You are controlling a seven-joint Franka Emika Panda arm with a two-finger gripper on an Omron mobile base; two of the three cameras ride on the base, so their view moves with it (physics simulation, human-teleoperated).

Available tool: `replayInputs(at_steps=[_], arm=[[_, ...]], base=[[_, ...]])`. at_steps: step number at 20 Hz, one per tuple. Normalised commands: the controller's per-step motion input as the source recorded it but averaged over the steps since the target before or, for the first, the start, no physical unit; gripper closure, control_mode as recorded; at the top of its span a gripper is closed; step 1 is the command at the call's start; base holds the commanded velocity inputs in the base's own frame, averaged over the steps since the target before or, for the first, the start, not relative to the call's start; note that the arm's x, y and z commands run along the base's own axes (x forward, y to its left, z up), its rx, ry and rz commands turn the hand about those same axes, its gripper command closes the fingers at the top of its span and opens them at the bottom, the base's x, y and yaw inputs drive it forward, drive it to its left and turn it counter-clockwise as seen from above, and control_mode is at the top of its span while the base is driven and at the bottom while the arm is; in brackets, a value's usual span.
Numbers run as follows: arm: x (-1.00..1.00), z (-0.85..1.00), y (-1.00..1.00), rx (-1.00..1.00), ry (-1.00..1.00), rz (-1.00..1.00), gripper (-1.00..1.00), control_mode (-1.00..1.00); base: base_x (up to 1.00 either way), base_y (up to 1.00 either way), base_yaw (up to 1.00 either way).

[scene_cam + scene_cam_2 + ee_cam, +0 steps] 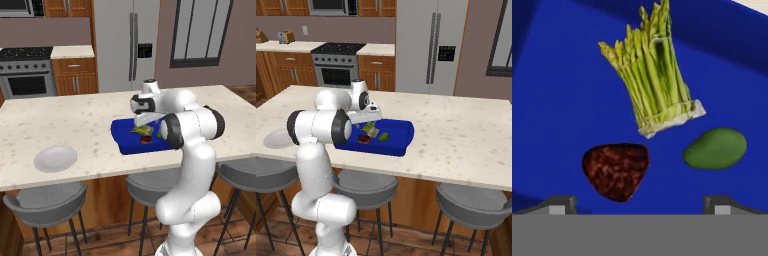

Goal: Create a steak meal by picking up the steak and asparagus from the tray and placing them on the plate. Leave the avocado on the tray.

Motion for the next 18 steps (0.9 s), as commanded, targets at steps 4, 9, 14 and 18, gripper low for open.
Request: replayInputs(at_steps=[4,9,14,18], arm=[[0.58,-0.38,-0.12,0.00,0.04,0.03,-1.00,-1.00],[0.51,-0.26,-0.22,0.00,0.01,0.01,-1.00,-1.00],[0.43,-0.28,-0.13,0.00,0.00,0.02,-1.00,-1.00],[0.40,-0.25,-0.01,0.00,0.01,0.03,-1.00,-1.00]], base=[[0.00,0.00,0.00],[0.00,0.00,0.00],[0.00,0.00,0.00],[0.00,0.00,0.00]])
